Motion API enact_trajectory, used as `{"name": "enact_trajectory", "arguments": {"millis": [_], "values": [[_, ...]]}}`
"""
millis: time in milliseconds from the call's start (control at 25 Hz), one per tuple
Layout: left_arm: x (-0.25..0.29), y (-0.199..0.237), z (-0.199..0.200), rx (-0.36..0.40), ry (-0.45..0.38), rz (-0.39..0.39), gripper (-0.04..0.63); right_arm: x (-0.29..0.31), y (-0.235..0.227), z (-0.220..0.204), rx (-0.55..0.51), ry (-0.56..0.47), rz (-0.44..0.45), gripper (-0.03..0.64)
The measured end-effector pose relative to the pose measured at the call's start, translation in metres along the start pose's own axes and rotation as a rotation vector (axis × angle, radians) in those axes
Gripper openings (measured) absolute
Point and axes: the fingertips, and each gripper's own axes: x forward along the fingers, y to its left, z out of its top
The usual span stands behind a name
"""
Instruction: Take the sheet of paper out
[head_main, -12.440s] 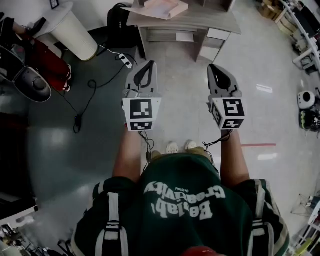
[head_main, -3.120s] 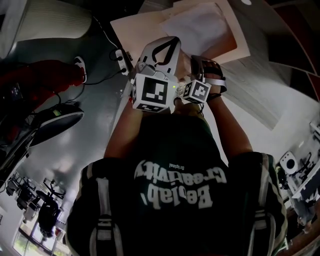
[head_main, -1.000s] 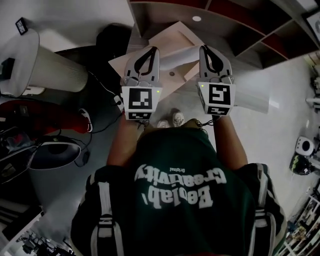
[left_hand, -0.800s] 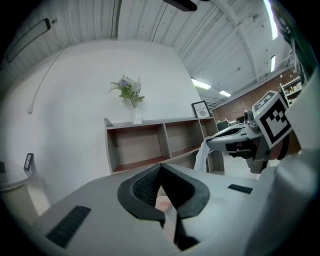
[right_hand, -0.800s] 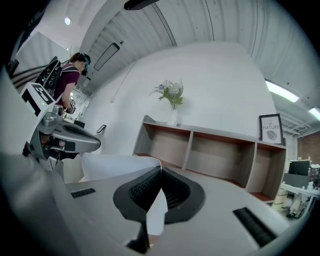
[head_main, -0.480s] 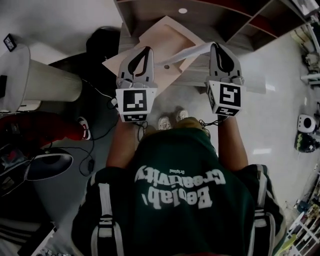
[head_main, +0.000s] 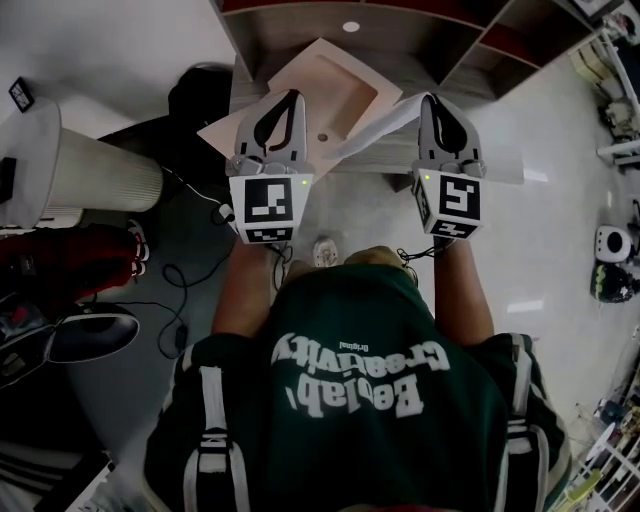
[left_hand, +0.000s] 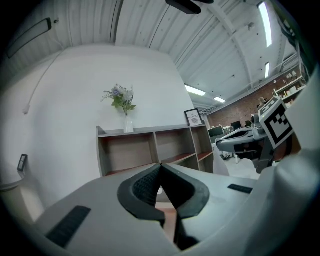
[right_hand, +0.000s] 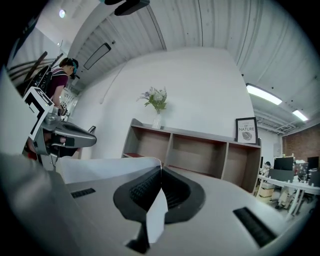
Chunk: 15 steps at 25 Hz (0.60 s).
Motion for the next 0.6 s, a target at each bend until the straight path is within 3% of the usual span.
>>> {"name": "enact_trajectory", "arguments": {"millis": [320,600], "values": [[-0.008,-0.060,0.035,-0.012,-0.005,0.005,0.017,-0.041,-0.034,0.010,0.026,-0.012,0.048,0.032],[-0.024,-0.123,0.039,-0.005,0.015,0.014,0.017,-0.090,-0.064,-0.005,0.061,-0.028,0.091,0.034]]}}
